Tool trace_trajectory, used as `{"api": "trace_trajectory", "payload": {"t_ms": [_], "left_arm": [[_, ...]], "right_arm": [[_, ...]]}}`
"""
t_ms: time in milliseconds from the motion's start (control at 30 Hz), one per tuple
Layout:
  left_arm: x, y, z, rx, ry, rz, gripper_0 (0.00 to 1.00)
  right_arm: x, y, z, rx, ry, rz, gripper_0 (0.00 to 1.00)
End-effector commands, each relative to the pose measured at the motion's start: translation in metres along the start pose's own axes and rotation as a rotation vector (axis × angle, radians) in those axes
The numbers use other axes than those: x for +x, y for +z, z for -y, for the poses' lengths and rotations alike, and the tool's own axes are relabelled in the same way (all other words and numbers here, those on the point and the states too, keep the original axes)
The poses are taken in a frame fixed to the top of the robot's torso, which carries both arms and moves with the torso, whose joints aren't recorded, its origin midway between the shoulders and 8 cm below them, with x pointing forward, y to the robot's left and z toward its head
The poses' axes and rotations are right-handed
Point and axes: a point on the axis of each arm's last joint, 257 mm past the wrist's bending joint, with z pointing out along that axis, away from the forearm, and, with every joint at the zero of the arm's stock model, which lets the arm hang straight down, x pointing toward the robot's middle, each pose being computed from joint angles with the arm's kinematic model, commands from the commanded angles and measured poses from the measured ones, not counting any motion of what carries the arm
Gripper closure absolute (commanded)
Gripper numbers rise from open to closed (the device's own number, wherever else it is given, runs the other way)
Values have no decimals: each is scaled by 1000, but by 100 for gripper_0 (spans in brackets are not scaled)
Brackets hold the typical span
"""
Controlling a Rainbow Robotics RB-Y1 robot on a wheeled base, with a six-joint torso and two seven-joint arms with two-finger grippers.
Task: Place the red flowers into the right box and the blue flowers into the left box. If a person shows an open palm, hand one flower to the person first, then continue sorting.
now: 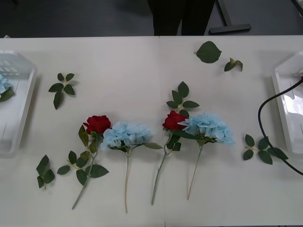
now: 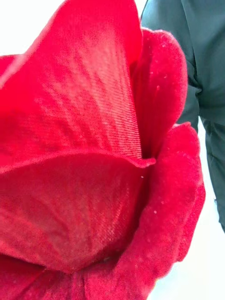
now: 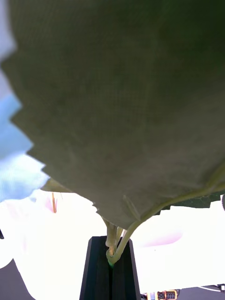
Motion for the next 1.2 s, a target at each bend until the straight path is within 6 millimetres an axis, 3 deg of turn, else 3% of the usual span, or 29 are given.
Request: {"api": "trace_trajectory", "payload": {"t_ms": [33, 500, 533, 567, 600, 633, 767, 800, 1033, 1200], "left_arm": [[-10, -21, -20, -61, 63, 20, 100], [-10, -21, -20, -61, 63, 20, 100], [-10, -21, -20, -61, 63, 20, 100], [-10, -21, -20, -61, 63, 20, 100], [-10, -21, -20, -61, 63, 20, 100], [-10, -21, -20, -61, 63, 20, 100], [-10, -21, -20, -61, 63, 20, 100], [-10, -21, -20, -61, 63, 20, 100], [-10, -21, -20, -61, 63, 20, 100], [-10, -21, -20, -61, 63, 20, 100]], "right_arm": [[-38, 13, -33, -58, -14, 65, 100], [-38, 13, -33, -58, -12, 67, 100], [-39, 13, -33, -58, -12, 68, 95], [-39, 13, -33, -57, -11, 68, 82], [-39, 13, -31, -54, -9, 72, 55], [-41, 13, -31, -53, -7, 77, 39], [-44, 13, -29, -44, -12, 91, 4], [-45, 13, -30, -46, -8, 92, 0], [-40, 12, -32, -59, 19, 88, 0], [-7, 8, -37, -98, 42, -8, 0]]}}
